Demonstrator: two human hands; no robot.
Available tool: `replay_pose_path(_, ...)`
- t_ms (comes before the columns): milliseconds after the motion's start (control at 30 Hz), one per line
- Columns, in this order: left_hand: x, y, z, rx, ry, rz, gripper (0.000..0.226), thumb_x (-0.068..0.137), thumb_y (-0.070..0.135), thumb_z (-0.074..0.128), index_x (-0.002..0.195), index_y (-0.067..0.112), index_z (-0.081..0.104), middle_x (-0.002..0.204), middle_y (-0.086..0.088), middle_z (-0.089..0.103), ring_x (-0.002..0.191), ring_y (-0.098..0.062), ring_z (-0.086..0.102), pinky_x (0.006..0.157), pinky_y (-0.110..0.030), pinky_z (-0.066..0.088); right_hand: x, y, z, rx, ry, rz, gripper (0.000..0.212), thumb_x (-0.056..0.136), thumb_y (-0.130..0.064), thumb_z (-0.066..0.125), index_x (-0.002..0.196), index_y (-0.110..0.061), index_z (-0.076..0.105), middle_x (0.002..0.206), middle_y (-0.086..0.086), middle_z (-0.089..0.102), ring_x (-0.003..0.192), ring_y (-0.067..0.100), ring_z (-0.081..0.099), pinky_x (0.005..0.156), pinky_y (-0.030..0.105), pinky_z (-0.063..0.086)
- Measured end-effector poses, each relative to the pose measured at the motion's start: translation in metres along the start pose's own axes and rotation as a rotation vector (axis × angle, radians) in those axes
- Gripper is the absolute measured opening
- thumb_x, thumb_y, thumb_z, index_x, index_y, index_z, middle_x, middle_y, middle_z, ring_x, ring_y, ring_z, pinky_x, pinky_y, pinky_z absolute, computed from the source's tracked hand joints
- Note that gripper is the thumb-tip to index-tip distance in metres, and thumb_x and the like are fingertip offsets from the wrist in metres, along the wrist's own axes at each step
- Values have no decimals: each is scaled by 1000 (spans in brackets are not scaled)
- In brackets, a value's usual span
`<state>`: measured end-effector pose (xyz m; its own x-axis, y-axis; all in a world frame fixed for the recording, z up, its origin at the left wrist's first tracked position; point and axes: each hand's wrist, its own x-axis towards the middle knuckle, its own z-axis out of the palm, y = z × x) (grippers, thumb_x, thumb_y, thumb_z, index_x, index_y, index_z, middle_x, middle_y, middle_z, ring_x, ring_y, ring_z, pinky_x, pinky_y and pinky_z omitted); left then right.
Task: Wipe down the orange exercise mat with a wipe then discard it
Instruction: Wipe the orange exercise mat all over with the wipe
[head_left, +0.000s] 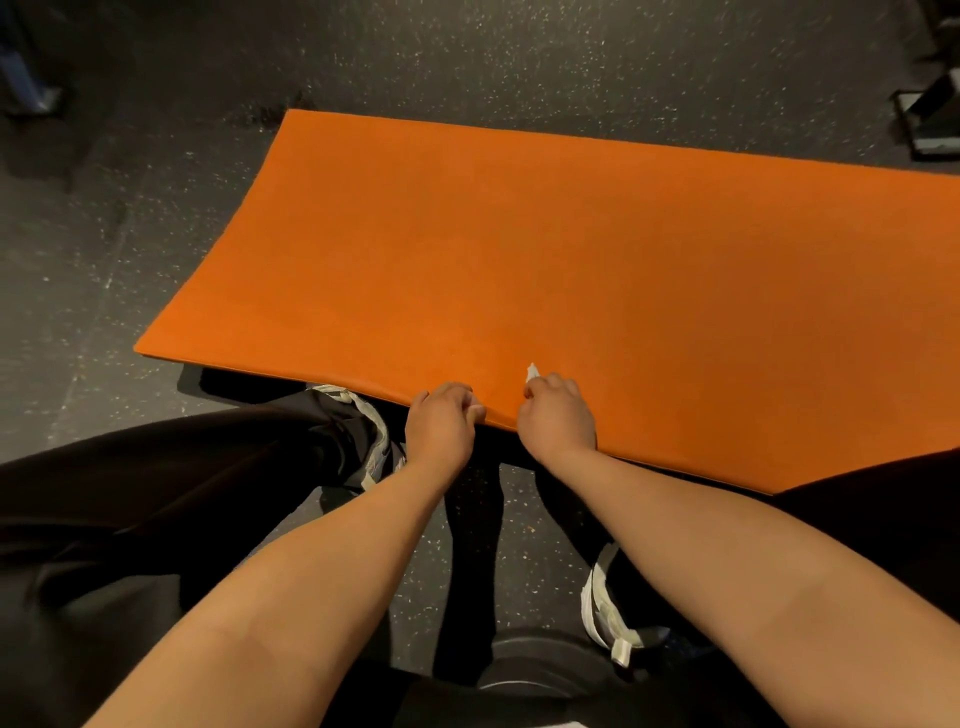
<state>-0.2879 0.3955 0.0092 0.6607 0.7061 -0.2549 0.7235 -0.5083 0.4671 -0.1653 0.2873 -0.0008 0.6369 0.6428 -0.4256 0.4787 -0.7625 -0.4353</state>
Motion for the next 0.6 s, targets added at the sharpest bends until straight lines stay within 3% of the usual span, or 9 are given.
replay_pose_path(133, -15, -1, 8, 25, 21, 25, 13, 98, 25, 59, 88, 18, 62, 108, 1, 66, 101, -20, 58, 114, -38, 27, -14, 1, 12, 51, 41, -51, 30, 100, -20, 42, 119, -15, 65, 124, 3, 59, 117, 23, 45, 95, 38, 44)
replay_pose_path(233, -16, -3, 10, 41, 26, 57, 9, 99, 25, 56, 94, 19, 62, 109, 3, 65, 104, -20, 59, 115, -40, 27, -16, -2, 18, 113, -23, -226, 35, 103, -22, 43, 131, -18, 63, 131, 0, 58, 124, 22, 44, 105, 36, 39)
replay_pose_path(300, -15, -4, 12, 52, 2, 68, 16, 101, 28, 51, 106, 21, 65, 126, 2, 63, 120, -18, 55, 117, -43, 24, -13, 0, 17, 41, -89, -302, 40, 105, -26, 41, 143, -20, 55, 142, 0, 52, 135, 22, 38, 114, 38, 31)
replay_pose_path(367, -15, -2, 13, 78, -47, 57, 29, 102, 34, 47, 125, 25, 63, 147, 3, 51, 138, -16, 42, 121, -44, 18, -6, 10, 15, -81, -95, -230, 49, 107, -32, 35, 155, -21, 39, 158, 1, 38, 149, 24, 23, 123, 44, 16)
replay_pose_path(467, -12, 6, 8, 177, -141, 48, 41, 104, 41, 41, 143, 31, 50, 161, 4, 33, 147, -22, 27, 119, -45, 16, 5, 28, 6, -128, -89, 80, 57, 109, -38, 24, 162, -21, 14, 170, 0, 11, 157, 22, 0, 125, 51, 0)
replay_pose_path(533, -8, 13, 6, 259, -189, 43, 40, 105, 41, 38, 143, 34, 47, 163, 6, 27, 145, -26, 24, 113, -44, 15, 10, 27, 3, -110, -115, 174, 58, 109, -37, 21, 163, -20, 9, 171, 0, 2, 157, 21, -5, 125, 50, -1)
replay_pose_path(600, -3, 19, 6, 304, -216, 27, 39, 105, 41, 37, 142, 37, 47, 164, 7, 25, 141, -29, 24, 109, -47, 16, 15, 13, 4, -54, -124, 130, 55, 109, -34, 23, 162, -17, 15, 170, 3, 5, 157, 21, 0, 125, 47, 3)
